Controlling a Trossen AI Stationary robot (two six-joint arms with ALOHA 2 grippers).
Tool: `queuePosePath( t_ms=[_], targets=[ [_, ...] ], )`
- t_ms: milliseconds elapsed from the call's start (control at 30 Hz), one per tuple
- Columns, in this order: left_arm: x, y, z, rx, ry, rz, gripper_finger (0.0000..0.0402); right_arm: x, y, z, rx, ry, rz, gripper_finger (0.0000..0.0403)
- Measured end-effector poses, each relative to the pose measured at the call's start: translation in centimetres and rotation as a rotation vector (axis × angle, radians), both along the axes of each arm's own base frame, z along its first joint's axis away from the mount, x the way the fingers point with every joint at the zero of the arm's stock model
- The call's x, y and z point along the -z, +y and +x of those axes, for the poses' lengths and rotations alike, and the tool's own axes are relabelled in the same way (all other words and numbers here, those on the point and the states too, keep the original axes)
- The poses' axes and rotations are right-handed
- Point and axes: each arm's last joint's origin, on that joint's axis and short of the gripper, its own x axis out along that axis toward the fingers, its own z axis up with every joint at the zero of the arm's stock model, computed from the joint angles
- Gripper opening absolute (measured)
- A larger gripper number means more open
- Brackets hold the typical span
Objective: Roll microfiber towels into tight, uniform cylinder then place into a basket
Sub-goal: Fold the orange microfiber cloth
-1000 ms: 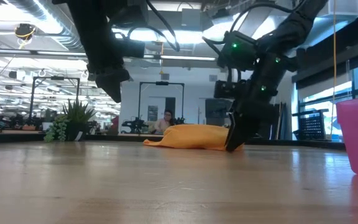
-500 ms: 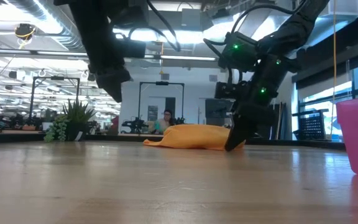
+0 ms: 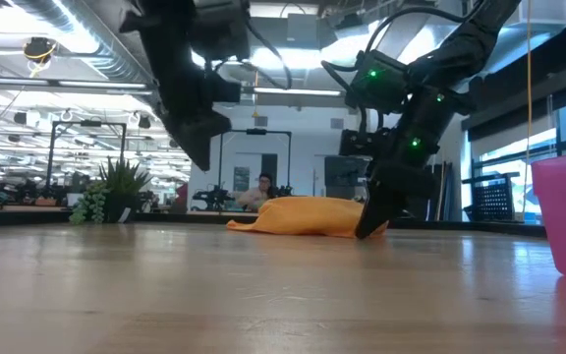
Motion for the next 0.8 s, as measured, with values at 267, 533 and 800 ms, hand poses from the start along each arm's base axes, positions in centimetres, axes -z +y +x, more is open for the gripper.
queuePosePath(
  t_ms=[267, 533, 800],
  targets=[
    [1.0, 5.9, 0.8, -0.141, -0.172, -0.13, 0.0104, 0.0, 0.0, 0.0, -0.002, -0.001, 0.003, 0.0003],
    [2.9, 9.0, 1.0, -0.189, -0.221, -0.223, 0.0105, 0.0, 0.0, 0.0, 0.011, -0.003, 0.012, 0.0003],
    [4.7, 9.7, 2.1, -0.172, -0.264, -0.271, 0.0105, 0.0, 0.0, 0.0, 0.016, -0.005, 0.016, 0.0003]
  ],
)
